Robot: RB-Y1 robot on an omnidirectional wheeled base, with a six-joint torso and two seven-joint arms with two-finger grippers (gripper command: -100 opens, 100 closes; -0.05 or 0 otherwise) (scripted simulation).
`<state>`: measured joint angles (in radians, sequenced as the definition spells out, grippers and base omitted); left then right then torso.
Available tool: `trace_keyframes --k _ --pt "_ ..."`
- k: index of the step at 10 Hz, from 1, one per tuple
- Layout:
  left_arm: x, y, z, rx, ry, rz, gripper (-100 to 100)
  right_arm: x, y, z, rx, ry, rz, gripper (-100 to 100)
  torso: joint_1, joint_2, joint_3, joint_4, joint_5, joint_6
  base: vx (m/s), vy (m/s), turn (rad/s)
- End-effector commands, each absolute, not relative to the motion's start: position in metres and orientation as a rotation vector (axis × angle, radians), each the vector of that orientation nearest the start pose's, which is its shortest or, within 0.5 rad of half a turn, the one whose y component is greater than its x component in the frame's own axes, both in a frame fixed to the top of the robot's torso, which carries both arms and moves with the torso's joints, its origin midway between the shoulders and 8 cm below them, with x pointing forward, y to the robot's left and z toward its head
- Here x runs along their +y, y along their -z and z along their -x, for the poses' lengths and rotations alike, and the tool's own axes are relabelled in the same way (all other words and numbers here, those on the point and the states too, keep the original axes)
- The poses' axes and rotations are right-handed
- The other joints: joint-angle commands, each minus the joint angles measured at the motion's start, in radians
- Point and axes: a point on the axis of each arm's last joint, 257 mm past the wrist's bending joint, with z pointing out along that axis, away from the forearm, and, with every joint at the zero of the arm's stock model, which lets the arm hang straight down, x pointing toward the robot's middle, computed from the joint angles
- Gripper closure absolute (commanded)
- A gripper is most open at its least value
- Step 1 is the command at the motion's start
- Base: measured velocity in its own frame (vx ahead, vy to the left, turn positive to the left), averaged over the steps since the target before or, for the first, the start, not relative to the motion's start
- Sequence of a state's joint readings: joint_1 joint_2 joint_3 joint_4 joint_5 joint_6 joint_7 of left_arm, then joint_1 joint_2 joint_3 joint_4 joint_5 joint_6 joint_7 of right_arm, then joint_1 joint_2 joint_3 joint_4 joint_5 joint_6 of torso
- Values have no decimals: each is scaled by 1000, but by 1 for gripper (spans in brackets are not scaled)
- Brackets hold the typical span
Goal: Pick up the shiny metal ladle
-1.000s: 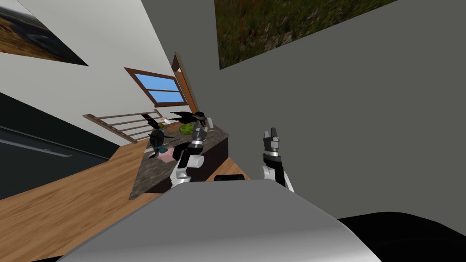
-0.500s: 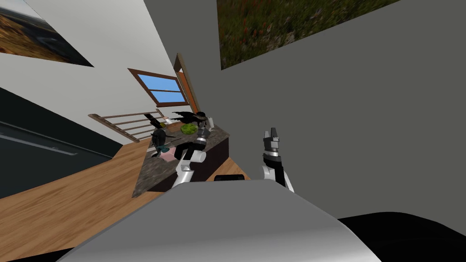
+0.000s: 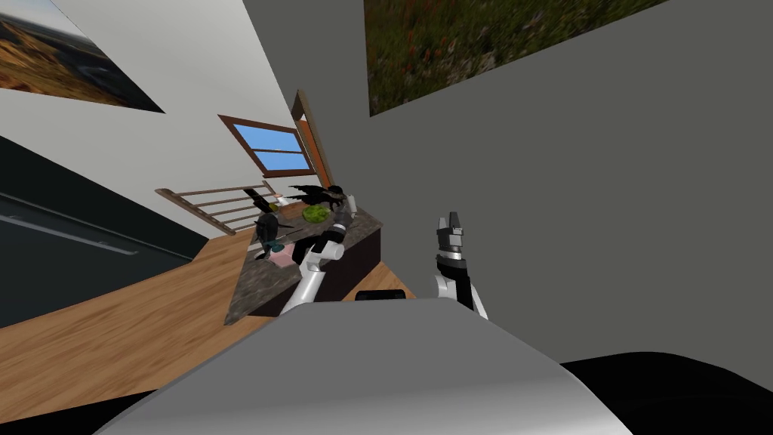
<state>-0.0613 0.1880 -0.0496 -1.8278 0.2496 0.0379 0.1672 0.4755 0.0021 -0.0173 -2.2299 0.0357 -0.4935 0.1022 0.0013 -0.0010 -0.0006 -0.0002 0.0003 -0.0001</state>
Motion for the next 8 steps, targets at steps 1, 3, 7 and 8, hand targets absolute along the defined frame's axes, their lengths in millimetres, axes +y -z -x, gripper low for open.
trace_keyframes --k 1,3,7,8 --pt "211 90 -556 1046 1583 1157 -100 -281 -9 -356 678 -1169 -622 0 0 0 0 0 0 0 4 14 10" --pt "209 104 -573 1089 1573 1221 -100 -281 -9 -356 678 -1169 -622 0 0 0 0 0 0 0 4 15 21" --pt "206 131 -602 1168 1542 1355 -100 -281 -9 -356 678 -1169 -622 0 0 0 0 0 0 0 4 16 21" --pt "206 133 -602 1169 1540 1357 -100 -281 -9 -356 678 -1169 -622 0 0 1 0 0 0 0 -1 5 -1"
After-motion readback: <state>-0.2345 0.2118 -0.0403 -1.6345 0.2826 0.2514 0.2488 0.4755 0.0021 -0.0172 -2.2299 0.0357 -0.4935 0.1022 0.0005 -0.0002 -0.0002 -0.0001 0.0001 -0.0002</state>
